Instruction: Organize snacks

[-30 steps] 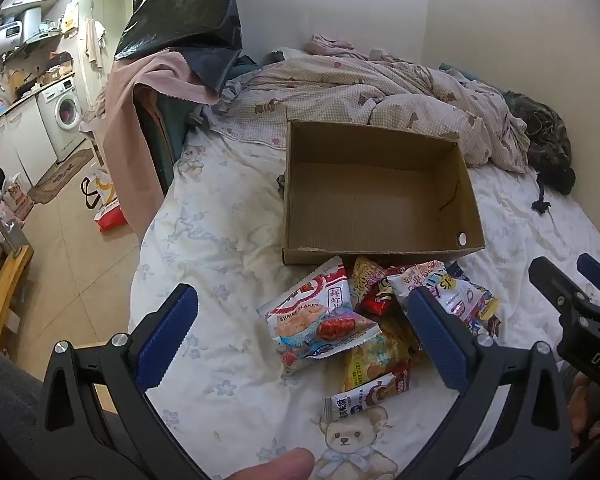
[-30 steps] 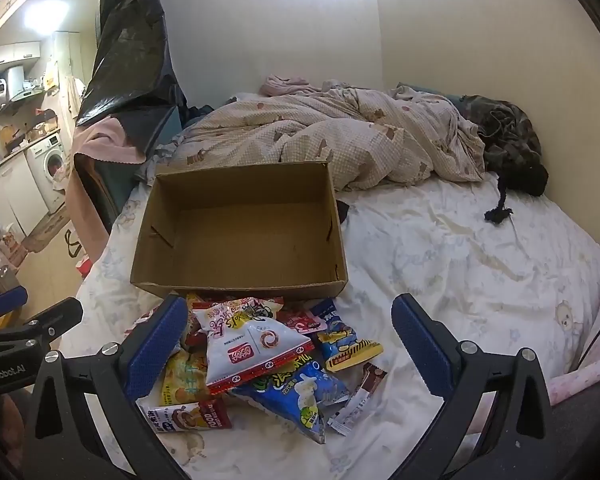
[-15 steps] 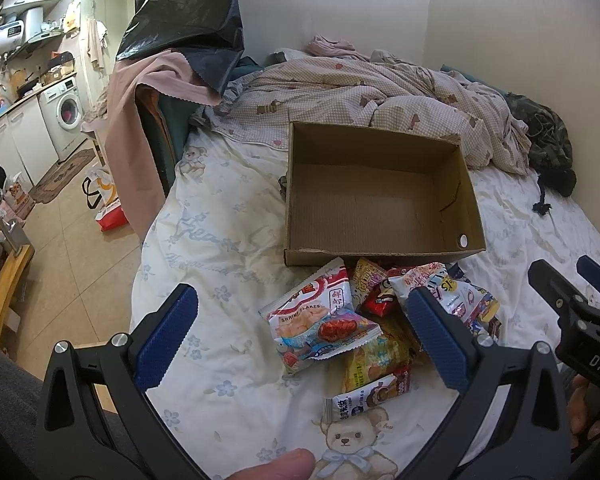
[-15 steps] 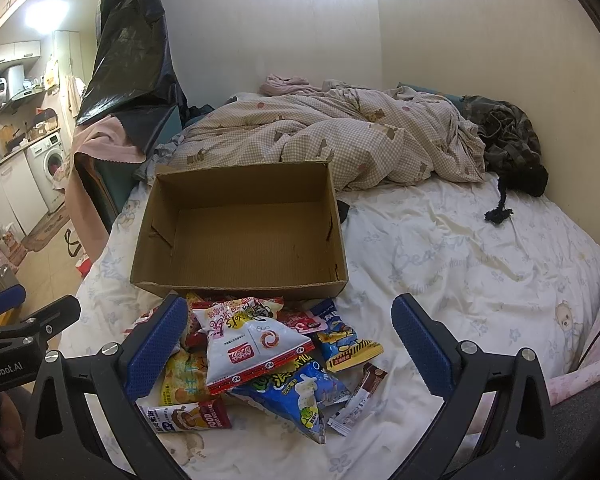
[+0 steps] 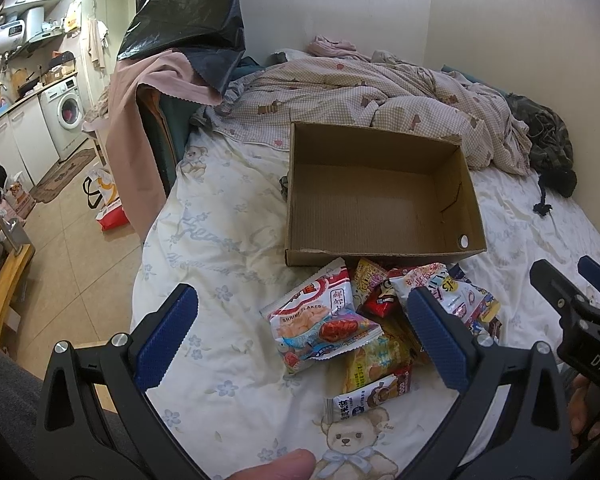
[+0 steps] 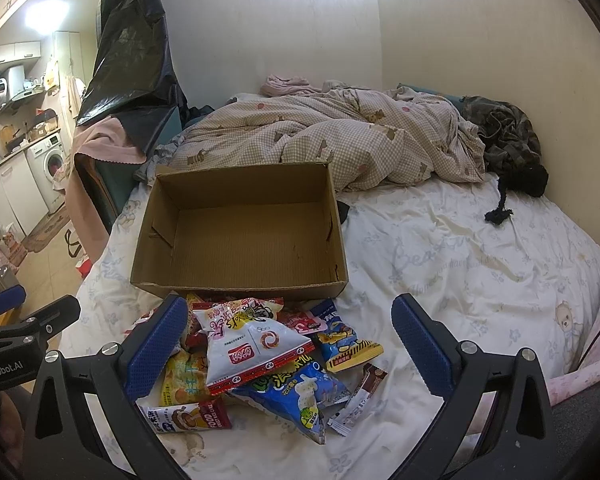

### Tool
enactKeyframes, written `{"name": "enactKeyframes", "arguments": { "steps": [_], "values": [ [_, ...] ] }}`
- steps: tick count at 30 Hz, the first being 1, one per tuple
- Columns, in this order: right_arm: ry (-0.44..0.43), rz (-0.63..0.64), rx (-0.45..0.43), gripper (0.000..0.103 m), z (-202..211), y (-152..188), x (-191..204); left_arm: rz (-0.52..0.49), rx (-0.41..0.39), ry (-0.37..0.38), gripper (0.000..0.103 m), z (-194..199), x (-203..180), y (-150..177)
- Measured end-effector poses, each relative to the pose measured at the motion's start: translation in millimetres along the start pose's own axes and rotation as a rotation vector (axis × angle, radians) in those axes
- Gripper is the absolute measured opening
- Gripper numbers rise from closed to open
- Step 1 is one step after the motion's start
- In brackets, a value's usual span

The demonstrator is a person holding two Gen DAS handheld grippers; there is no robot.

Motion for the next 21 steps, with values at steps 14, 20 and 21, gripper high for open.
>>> {"name": "enactKeyframes", "arguments": {
  "steps": [14,20,21],
  "values": [
    [0.000,-0.001,0.001,0.103,-0.2,0.0,-0.1,0.006,0.003,-0.001,0.103,0.8,0.7,0.9],
    [0.001,0.000,0.003,0.103,-0.7,0.7,-0.5,0.014,0.017,-0.001,0.103,-1.9,1.6,3.1],
    [0.000,-0.001,0.004,0.103,-0.7,0.6,-0.7,0.014,0.016,-0.001,0.103,-2.4,1.6,3.5]
  ]
}}
Point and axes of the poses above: each gripper's, at about its wrist camera, not at the fingertips, and z roughly against the way its jaws point, x to its left, y to its underside, the point moved 7 cm from there along -z, roughly the way its jaws point, and after that the axes turned 8 degrees about x, right-handed, at the moved point
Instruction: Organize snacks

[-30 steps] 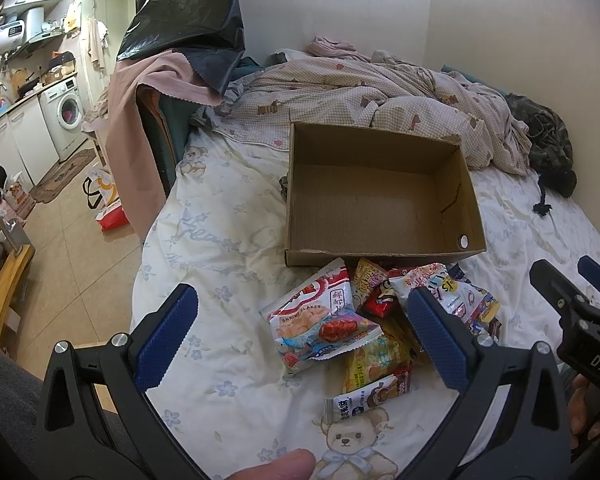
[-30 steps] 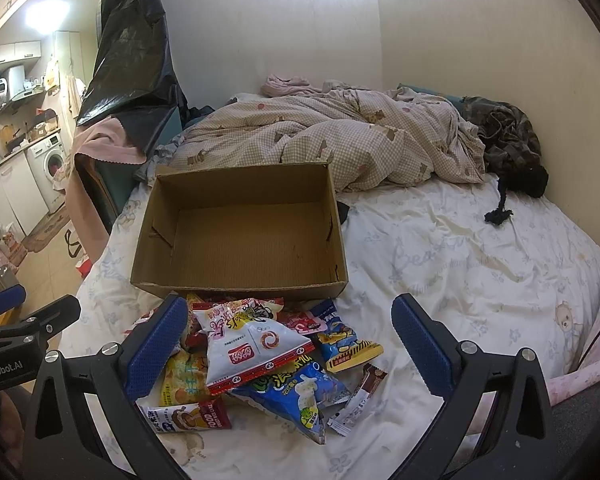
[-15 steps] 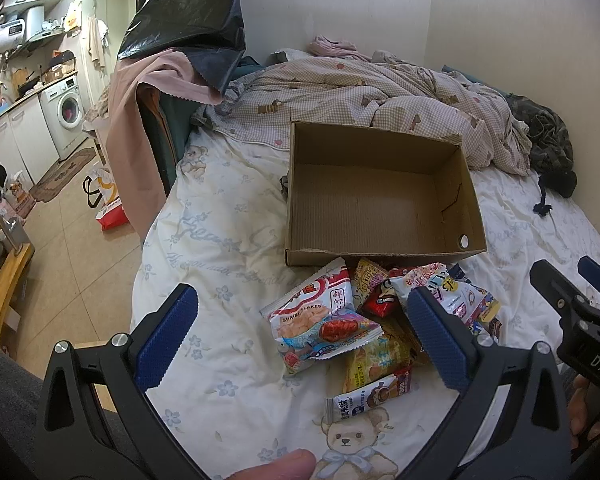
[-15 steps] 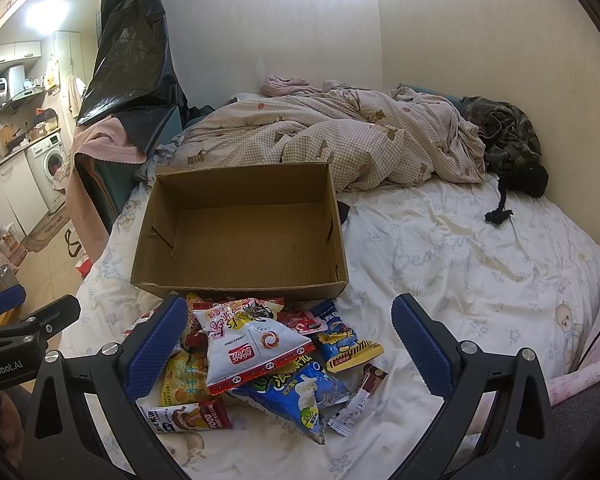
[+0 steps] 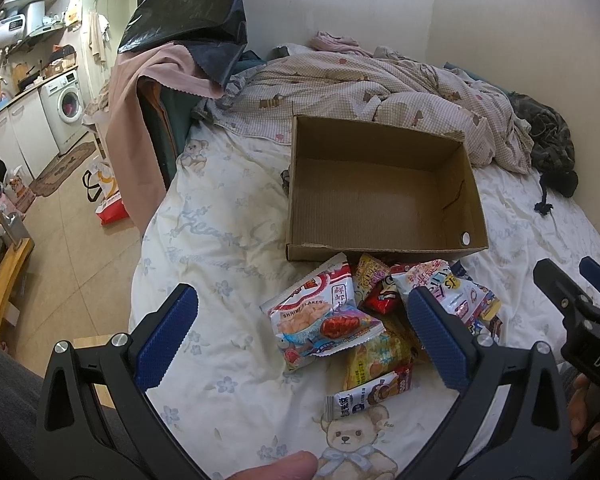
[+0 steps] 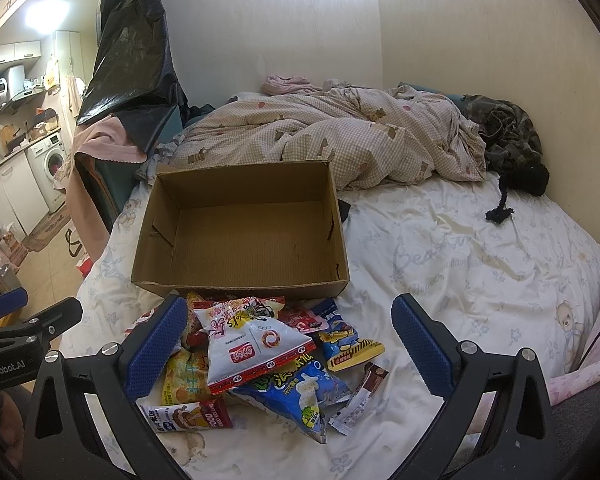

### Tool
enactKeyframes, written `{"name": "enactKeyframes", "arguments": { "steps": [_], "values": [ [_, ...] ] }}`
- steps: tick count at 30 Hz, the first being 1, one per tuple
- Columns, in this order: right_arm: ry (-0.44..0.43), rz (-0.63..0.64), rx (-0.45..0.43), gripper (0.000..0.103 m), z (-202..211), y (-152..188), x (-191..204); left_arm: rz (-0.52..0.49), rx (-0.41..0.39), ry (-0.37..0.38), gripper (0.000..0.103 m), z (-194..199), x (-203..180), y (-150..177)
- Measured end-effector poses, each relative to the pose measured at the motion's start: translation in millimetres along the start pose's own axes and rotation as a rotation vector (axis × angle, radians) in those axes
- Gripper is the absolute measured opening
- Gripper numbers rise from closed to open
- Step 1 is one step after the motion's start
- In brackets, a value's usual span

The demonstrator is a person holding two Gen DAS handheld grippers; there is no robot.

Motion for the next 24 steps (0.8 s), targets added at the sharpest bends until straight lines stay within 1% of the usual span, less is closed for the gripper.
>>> {"name": "enactKeyframes", "arguments": {
  "steps": [11,13,14,16,17,19,21,23,24],
  "values": [
    [0.002,0.005,0.004,0.103,-0.6,0.1,1.4,-0.002,0.016,0.007,0.103,-3.0,-0.8,-0.1],
    [0.005,0.001,0.004,0.103,0.3,-1.2,0.2,0.001,0.035,0.017,0.103,-4.5,-0.4,-1.0],
    [-0.001,-0.006,0.011,0.103,0.7,-2.3,0.0,0.006,0.060,0.034,0.103,-7.0,0.8,-3.9],
    [-0.060,-0.024,0.029,0.103,3.1,-10.5,-2.1,0.019,0.119,0.049,0.103,-12.8,5.6,-9.5],
    [-0.073,-0.024,0.040,0.103,2.6,-13.8,-3.5,0.024,0.144,0.048,0.103,-16.1,9.8,-13.4],
    [-0.090,-0.038,0.051,0.103,0.3,-23.0,-8.5,0.040,0.187,0.019,0.103,-24.0,19.6,-18.5],
    [-0.111,-0.057,0.073,0.103,-6.3,-31.3,-14.0,0.044,0.242,0.009,0.103,-35.2,25.9,-19.2],
    [-0.140,-0.078,0.147,0.103,-23.0,-37.7,-19.2,0.073,0.331,0.005,0.103,-53.9,33.5,-18.0],
    [-0.150,-0.084,0.165,0.103,-27.2,-38.6,-21.3,0.091,0.375,0.013,0.103,-62.8,36.9,-16.9]
  ]
}}
Point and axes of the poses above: each gripper's, at about its wrist camera, not at the fingertips, and z roughly against the way its jaws point, x to its left, y to its underside, the point moved 7 cm from there along -z, roughly the way its jaws point, and after that the axes turned 8 degrees about x, right-handed, at the moved point
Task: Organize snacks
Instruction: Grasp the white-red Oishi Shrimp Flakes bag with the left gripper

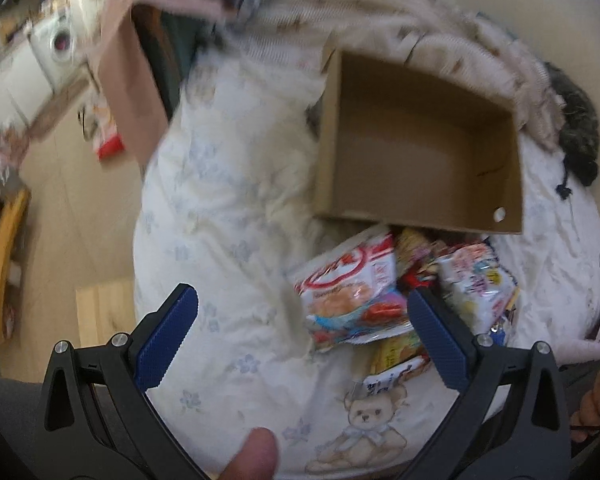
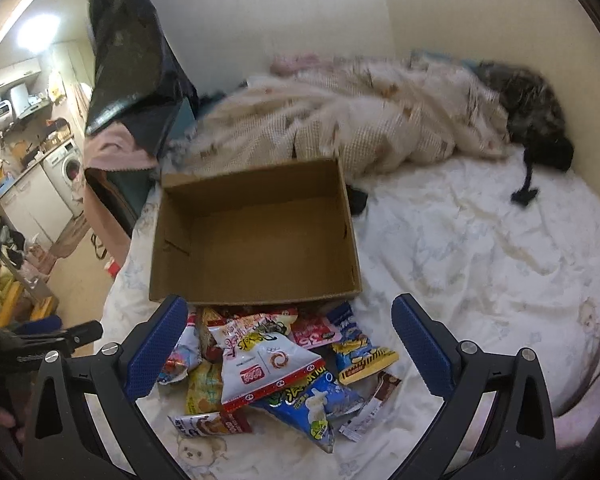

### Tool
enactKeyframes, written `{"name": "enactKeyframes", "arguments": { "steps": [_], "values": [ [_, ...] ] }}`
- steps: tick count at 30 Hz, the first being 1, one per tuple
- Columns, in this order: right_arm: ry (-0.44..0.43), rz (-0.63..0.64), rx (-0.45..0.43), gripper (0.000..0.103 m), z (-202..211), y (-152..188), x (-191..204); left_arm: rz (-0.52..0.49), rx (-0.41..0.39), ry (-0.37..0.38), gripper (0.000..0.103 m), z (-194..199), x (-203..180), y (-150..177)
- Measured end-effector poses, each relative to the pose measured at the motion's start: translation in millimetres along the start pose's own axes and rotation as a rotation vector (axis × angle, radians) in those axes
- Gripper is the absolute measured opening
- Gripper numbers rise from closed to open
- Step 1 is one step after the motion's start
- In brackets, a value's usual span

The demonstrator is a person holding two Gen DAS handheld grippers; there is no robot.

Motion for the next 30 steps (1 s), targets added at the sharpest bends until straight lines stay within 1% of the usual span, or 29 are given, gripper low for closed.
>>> {"name": "enactKeyframes", "arguments": {
  "steps": [2,3,4,5,6,8,9,11,13,15,18,20,22,25,28,30],
  "values": [
    [-0.026,-0.022,0.075,0.103,-15.7,-3.7,-6.6,0.052,0.077,0.027,0.103,-17.3,8.8,-4.5],
    [-0.043,-0.035,0.114,0.103,-24.4,-4.4,-9.5,0.076,0.104,0.029,0.103,-25.0,14.1,-6.0],
    [-0.071,-0.055,0.162,0.103,-34.0,-4.4,-12.3,0.099,0.150,0.028,0.103,-36.7,18.5,-8.0],
    [-0.095,-0.069,0.191,0.103,-39.5,-3.9,-13.9,0.107,0.190,0.041,0.103,-45.3,20.3,-8.1],
    [-0.125,-0.086,0.229,0.103,-48.3,-3.6,-15.1,0.111,0.243,0.076,0.103,-57.7,19.2,-8.5],
    [-0.181,-0.121,0.274,0.103,-59.5,-2.7,-16.0,0.144,0.317,0.109,0.103,-77.0,18.9,-7.1],
    [-0.200,-0.137,0.292,0.103,-64.6,-2.3,-16.5,0.171,0.336,0.111,0.103,-84.7,18.5,-7.2],
    [-0.192,-0.136,0.302,0.103,-71.8,-2.1,-17.4,0.200,0.342,0.130,0.103,-92.9,12.5,-8.6],
    [-0.166,-0.119,0.304,0.103,-76.9,1.1,-18.2,0.220,0.320,0.154,0.103,-94.6,5.0,-11.4],
    [-0.159,-0.126,0.316,0.103,-82.0,4.2,-20.0,0.236,0.298,0.176,0.103,-97.0,-2.1,-12.9],
    [-0.149,-0.139,0.339,0.103,-88.6,8.9,-22.4,0.230,0.332,0.201,0.103,-108.4,-14.3,-8.1],
    [-0.106,-0.106,0.359,0.103,-94.9,10.2,-21.6,0.217,0.360,0.190,0.103,-116.6,-20.5,-2.2],
    [-0.088,-0.081,0.381,0.103,-101.7,11.9,-19.6,0.215,0.371,0.183,0.102,-122.2,-22.3,2.4],
    [-0.098,-0.040,0.456,0.103,-116.4,21.6,-10.7,0.219,0.365,0.185,0.102,-125.4,-23.3,3.0],
    [-0.083,0.013,0.490,0.103,-127.4,28.7,0.0,0.221,0.375,0.195,0.102,-130.3,-20.0,10.6],
    [-0.078,0.042,0.497,0.103,-133.3,30.7,7.4,0.230,0.404,0.201,0.102,-138.3,-25.1,16.0]
  ]
}}
Point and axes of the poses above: each gripper's, at about its wrist camera, not at the fingertips, and z roughly against the way its jaws point, x to its left, y to its underside, the point moved 7 cm from there along -z, roughly the way its jaws point, and after that the axes turned 8 degrees about x, right-handed, at the moved point
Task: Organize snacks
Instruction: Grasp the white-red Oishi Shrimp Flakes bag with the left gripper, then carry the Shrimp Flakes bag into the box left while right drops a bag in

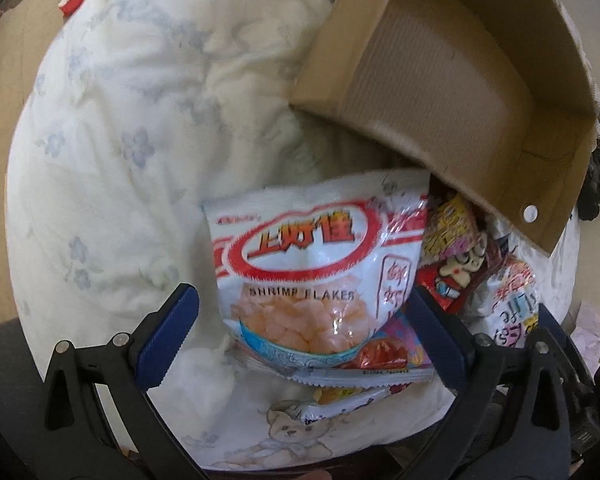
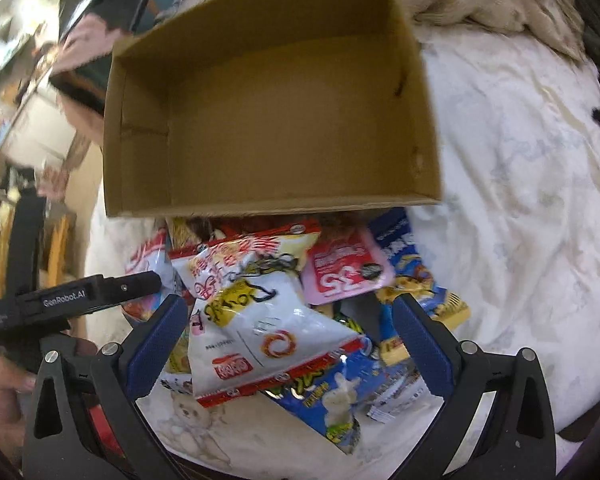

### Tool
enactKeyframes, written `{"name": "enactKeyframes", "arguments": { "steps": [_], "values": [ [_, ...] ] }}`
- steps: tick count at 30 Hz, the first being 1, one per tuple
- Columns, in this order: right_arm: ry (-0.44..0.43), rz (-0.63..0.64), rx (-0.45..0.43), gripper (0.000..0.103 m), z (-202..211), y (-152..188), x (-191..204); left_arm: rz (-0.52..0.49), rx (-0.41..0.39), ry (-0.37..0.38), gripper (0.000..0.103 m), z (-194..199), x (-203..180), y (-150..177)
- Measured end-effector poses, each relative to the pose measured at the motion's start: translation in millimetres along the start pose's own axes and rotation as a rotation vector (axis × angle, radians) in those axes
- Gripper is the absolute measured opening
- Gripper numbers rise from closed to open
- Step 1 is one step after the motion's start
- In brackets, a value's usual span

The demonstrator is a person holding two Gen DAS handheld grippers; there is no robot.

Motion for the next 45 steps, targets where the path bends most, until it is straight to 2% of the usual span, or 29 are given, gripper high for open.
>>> {"name": "enactKeyframes", "arguments": {
  "steps": [3,5,7,10,12,18,19,23,29,35,39,45],
  "values": [
    [0.020,0.027,0.033,0.103,-14.0,-1.3,5.4,-0.001,0.016,0.001,0.096,-8.1,-2.8,1.6],
    [0.031,0.033,0.065,0.103,-24.4,0.6,5.8,-0.006,0.013,0.011,0.087,-10.5,-5.2,3.0],
    [0.040,0.037,0.082,0.103,-29.4,2.3,5.9,-0.004,0.006,0.012,0.087,-11.2,-6.3,3.9],
    [0.044,0.040,0.081,0.103,-31.0,3.1,7.0,-0.001,0.014,0.011,0.082,-13.0,-11.3,7.7],
    [0.046,0.044,0.075,0.103,-30.3,3.1,7.0,-0.007,0.010,-0.003,0.075,-13.8,-11.9,6.0],
    [0.067,0.109,0.038,0.086,-28.4,5.4,21.0,-0.024,-0.017,-0.031,0.064,-0.9,-17.4,10.1],
    [0.065,0.117,0.025,0.081,-25.9,5.3,22.9,-0.041,-0.030,-0.041,0.063,3.5,-20.2,11.8],
    [0.034,0.143,-0.024,0.072,-13.5,5.0,28.1,-0.059,-0.082,-0.075,0.062,19.3,-22.7,17.5],
    [-0.047,0.142,-0.094,0.070,13.6,9.1,28.1,-0.079,-0.182,-0.113,0.062,47.8,-20.4,26.3],
    [-0.126,0.108,-0.214,0.070,50.5,10.5,20.6,-0.068,-0.262,-0.095,0.062,74.9,-11.6,28.2],
    [-0.140,0.053,-0.290,0.070,70.7,10.7,5.2,-0.099,-0.342,-0.089,0.062,100.0,-17.5,25.7],
    [-0.128,-0.020,-0.348,0.070,90.1,-3.2,-11.9,-0.183,-0.437,-0.135,0.062,131.2,-38.6,15.7]
  ]
}}
Point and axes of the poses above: each gripper's, at about its wrist camera, not at the fingertips, and z roughly against the way its jaws point, x to its left, y to its underside, the point moved 7 cm from there along -z, roughly the way its jaws point, and after that the axes turned 8 degrees about x, right-handed, at the moved point
